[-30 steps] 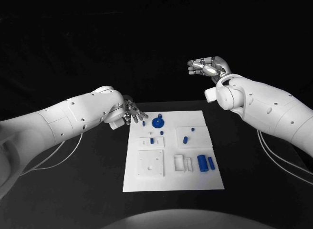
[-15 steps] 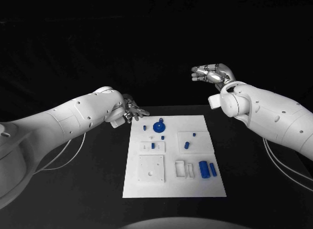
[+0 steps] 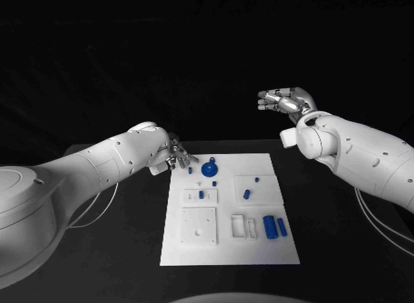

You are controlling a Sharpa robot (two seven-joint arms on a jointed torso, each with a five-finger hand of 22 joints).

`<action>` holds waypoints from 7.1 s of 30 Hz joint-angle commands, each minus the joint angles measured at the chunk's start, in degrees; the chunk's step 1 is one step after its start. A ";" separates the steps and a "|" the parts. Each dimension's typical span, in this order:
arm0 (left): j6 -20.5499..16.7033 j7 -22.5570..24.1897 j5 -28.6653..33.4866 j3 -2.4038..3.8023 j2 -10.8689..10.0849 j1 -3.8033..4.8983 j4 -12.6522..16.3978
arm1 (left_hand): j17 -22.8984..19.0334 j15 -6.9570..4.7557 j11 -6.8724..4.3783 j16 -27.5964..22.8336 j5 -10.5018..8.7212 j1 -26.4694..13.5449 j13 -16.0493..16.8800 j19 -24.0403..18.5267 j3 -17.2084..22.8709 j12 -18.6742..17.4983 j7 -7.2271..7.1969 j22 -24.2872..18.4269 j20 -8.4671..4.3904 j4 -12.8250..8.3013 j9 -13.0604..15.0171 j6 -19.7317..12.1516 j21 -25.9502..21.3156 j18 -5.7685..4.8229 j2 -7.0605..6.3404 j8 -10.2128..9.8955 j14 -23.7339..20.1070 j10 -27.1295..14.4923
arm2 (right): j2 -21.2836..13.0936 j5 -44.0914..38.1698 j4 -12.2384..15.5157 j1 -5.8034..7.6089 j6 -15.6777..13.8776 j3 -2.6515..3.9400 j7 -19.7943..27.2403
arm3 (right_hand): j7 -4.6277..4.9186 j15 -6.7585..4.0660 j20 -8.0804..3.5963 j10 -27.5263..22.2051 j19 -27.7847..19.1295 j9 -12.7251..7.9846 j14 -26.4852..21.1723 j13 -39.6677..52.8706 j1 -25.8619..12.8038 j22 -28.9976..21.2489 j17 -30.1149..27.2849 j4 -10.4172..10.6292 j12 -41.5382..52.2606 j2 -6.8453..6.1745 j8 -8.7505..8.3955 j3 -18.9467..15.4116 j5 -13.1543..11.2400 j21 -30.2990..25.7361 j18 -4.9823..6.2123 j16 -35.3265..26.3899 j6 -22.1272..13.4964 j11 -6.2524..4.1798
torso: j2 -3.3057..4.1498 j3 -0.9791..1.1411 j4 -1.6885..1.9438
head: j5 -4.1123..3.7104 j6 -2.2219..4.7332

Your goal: Assemble the parts on the task board

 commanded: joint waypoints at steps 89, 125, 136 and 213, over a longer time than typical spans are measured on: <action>6.28 -1.81 4.25 -0.22 0.98 -0.40 -2.56 | 1.09 -0.01 0.01 1.62 11.85 2.66 1.00 -0.95 -0.06 1.94 -0.92 1.07 -0.04 -2.82 1.33 -1.82 1.66 -0.54 6.39 5.97 -0.75 0.64 | 0.23 0.56 -0.04 0.09 0.36 0.11 -0.48 | 0.06 0.20 -0.03 -0.35 -0.62 -0.04 -0.44 -0.08 -0.07 -0.08 -0.09 -0.08 -0.32 0.22 -0.38 -0.46 0.60 -0.26 -0.27 -0.22 -0.29 0.09 | 0.62 -0.17 -0.26 | -0.56 0.21; -3.49 -2.83 11.48 -0.16 -6.55 0.46 10.81 | 4.41 -0.47 -0.89 3.16 20.16 -1.50 -0.42 -0.73 26.81 4.23 -3.11 1.10 -0.23 -13.34 17.31 -1.19 3.49 -0.17 2.14 18.06 1.19 2.60 | -0.62 0.56 -0.60 0.07 0.84 0.09 -0.71 | 0.02 0.19 -0.05 -0.25 -0.71 -0.03 -0.40 -0.09 -0.17 -0.09 -0.09 -0.08 -0.33 0.23 -0.36 -0.05 0.74 -0.27 -0.30 -0.22 -0.06 0.04 | -0.15 -0.22 0.75 | -1.10 -0.67; -9.11 -5.70 9.42 -1.02 -16.37 1.24 28.70 | 4.99 -0.38 -1.03 3.82 20.61 -2.02 -0.61 -0.73 27.35 5.61 -3.31 1.10 0.04 -14.00 17.45 0.03 4.15 0.20 1.98 17.40 1.29 2.68 | -1.60 0.57 -0.87 0.03 0.92 0.08 -0.85 | 0.03 0.18 -0.06 -0.25 -0.68 -0.03 -0.43 -0.08 -0.22 -0.09 -0.09 -0.09 -0.32 0.08 -0.36 0.37 0.80 -0.27 -0.31 -0.23 -0.05 0.05 | -1.02 -0.22 1.77 | -1.40 -1.90; -7.02 -6.70 -2.75 -5.49 -14.60 -1.40 33.14 | 5.58 -0.14 -1.12 5.16 21.48 -2.15 -0.68 -1.14 28.18 6.72 -3.39 1.09 0.67 -15.01 18.22 0.90 5.41 0.99 1.86 16.66 1.36 2.70 | -1.02 0.56 -1.29 -0.44 1.46 0.07 -1.00 | 0.05 0.18 -0.06 -0.28 -0.65 -0.03 -0.40 -0.09 -0.29 -0.09 -0.09 -0.04 -0.32 -0.03 -0.37 0.67 1.05 -0.27 -0.32 -0.22 -0.15 0.05 | -1.15 -0.31 2.00 | -1.56 -3.67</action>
